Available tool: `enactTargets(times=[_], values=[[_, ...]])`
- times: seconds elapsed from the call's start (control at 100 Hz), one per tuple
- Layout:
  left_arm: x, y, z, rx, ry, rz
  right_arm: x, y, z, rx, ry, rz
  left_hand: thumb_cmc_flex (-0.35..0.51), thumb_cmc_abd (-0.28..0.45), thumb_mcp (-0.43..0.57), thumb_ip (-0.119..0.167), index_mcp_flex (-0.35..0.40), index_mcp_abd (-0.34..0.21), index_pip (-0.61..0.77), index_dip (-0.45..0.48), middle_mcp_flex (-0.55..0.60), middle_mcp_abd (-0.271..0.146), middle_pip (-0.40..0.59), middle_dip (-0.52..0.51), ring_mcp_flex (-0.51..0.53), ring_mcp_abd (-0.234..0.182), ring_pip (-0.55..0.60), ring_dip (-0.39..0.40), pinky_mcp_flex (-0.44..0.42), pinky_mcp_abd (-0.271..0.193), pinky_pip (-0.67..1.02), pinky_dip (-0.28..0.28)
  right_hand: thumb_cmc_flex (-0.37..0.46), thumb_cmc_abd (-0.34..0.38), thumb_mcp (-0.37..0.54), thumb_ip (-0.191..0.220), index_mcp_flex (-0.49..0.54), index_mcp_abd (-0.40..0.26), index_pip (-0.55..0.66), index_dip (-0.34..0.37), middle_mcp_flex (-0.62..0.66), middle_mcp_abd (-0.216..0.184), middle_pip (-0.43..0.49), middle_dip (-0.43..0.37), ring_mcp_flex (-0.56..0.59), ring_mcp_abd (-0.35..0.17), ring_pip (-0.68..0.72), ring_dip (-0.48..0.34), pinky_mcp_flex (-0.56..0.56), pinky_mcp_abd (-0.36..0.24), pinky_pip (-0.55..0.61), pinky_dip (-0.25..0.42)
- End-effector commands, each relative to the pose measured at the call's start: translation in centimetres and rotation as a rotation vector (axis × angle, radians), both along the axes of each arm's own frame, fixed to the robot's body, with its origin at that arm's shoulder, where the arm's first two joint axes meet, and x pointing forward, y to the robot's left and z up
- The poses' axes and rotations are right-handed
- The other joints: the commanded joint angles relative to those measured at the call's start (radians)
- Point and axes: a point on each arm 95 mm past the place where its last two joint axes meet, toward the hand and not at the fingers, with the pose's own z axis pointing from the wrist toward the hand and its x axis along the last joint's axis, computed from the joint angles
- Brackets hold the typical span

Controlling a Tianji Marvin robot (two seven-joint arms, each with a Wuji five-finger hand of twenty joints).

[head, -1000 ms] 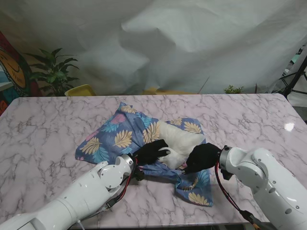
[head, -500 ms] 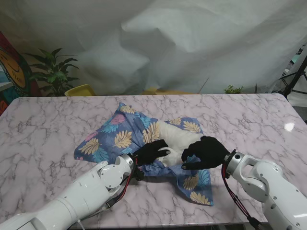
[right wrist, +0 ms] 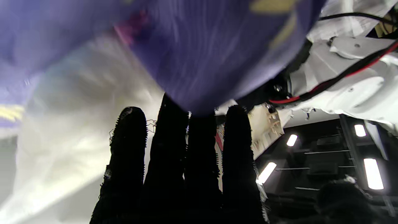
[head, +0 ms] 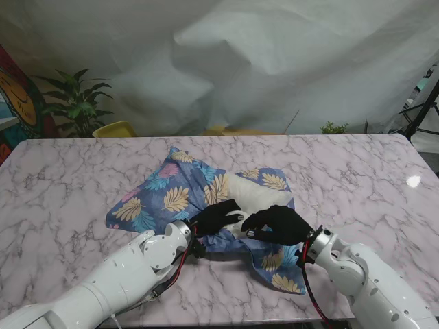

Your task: Put a pillowcase on a pillow

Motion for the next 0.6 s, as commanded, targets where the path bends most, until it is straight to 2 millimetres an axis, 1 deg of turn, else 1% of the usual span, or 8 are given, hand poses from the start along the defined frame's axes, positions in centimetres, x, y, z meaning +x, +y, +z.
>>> enactTargets(times=[0.0,0.08,0.24,0.31,0.39,0.43,0.48,0.59], values=[[-1.6,2.4,-3.7,0.088,0.091,0.018,0.2,0.4,-1.0,0.006,0.045,-0.014,0.095,0.071,0.101,0.044,0.005,0.083,0.077,0.032,0.067,0.016,0.083,0.026,0.021,0.054,-0.024,-0.015,-0.033,0.098,-0.026,-0.021,0.027,0.056,-0.036,0.02,0.027,0.035,0.009,-0.03,0.021,0.017,0.014,-0.018,0.024,0.024,-0.018,-0.025,0.018,-0.029,-0.027,-0.037],[-1.6,2.4,-3.7,0.087,0.091,0.019,0.5,0.5,-1.8,0.025,0.115,-0.025,0.095,0.071,0.101,0.044,0.005,0.083,0.077,0.032,0.066,0.017,0.083,0.026,0.021,0.054,-0.024,-0.015,-0.033,0.098,-0.026,-0.021,0.038,0.062,-0.048,0.02,0.034,0.058,0.006,-0.038,0.024,0.04,0.018,-0.022,0.029,0.051,-0.022,-0.036,0.035,-0.009,-0.048,-0.06],[-1.6,2.4,-3.7,0.088,0.09,0.019,0.7,0.0,-3.1,0.015,0.278,-0.095,0.096,0.071,0.102,0.044,0.004,0.084,0.077,0.033,0.066,0.016,0.083,0.026,0.021,0.054,-0.024,-0.015,-0.033,0.098,-0.026,-0.021,0.089,0.07,-0.111,0.022,0.01,0.154,-0.007,-0.052,-0.012,0.102,0.119,0.016,0.085,0.143,-0.004,-0.066,0.192,0.112,-0.045,-0.174],[-1.6,2.4,-3.7,0.089,0.091,0.02,0.6,-0.4,-3.5,0.033,0.399,-0.126,0.096,0.072,0.101,0.044,0.003,0.084,0.077,0.033,0.065,0.017,0.083,0.026,0.02,0.054,-0.024,-0.015,-0.036,0.099,-0.027,-0.022,0.116,0.048,-0.131,0.018,-0.006,0.211,-0.021,-0.056,-0.038,0.154,0.193,0.058,0.128,0.205,0.052,-0.048,0.31,0.185,0.061,-0.215],[-1.6,2.4,-3.7,0.09,0.092,0.02,0.5,-0.9,-3.5,0.032,0.511,-0.147,0.096,0.071,0.101,0.044,0.004,0.084,0.077,0.033,0.065,0.017,0.083,0.026,0.02,0.054,-0.024,-0.015,-0.036,0.1,-0.027,-0.022,0.139,0.033,-0.155,0.014,-0.037,0.236,-0.04,-0.054,-0.056,0.177,0.256,0.102,0.208,0.231,0.161,0.014,0.462,0.252,0.232,-0.221],[-1.6,2.4,-3.7,0.091,0.092,0.019,0.4,-1.2,-3.4,0.008,0.551,-0.153,0.097,0.071,0.102,0.044,0.004,0.084,0.077,0.033,0.065,0.017,0.083,0.026,0.02,0.054,-0.024,-0.015,-0.036,0.101,-0.028,-0.022,0.145,0.031,-0.168,0.014,-0.055,0.238,-0.047,-0.05,-0.054,0.173,0.275,0.12,0.254,0.237,0.218,0.053,0.516,0.23,0.345,-0.178],[-1.6,2.4,-3.7,0.092,0.092,0.018,0.5,-1.6,-3.3,-0.022,0.571,-0.161,0.097,0.071,0.101,0.044,0.004,0.084,0.077,0.033,0.065,0.017,0.084,0.026,0.02,0.053,-0.024,-0.015,-0.036,0.101,-0.028,-0.022,0.155,0.032,-0.187,0.015,-0.041,0.237,-0.038,-0.038,-0.021,0.176,0.292,0.135,0.312,0.247,0.285,0.095,0.563,0.182,0.477,-0.064],[-1.6,2.4,-3.7,0.096,0.09,0.015,0.7,-2.5,-2.6,-0.153,0.565,-0.14,0.097,0.07,0.101,0.044,0.005,0.085,0.077,0.033,0.066,0.017,0.084,0.026,0.02,0.054,-0.024,-0.015,-0.036,0.101,-0.028,-0.022,0.151,0.062,-0.216,0.022,0.063,0.183,0.01,-0.019,0.115,0.14,0.307,0.146,0.333,0.227,0.538,0.188,0.627,-0.016,0.684,0.099]])
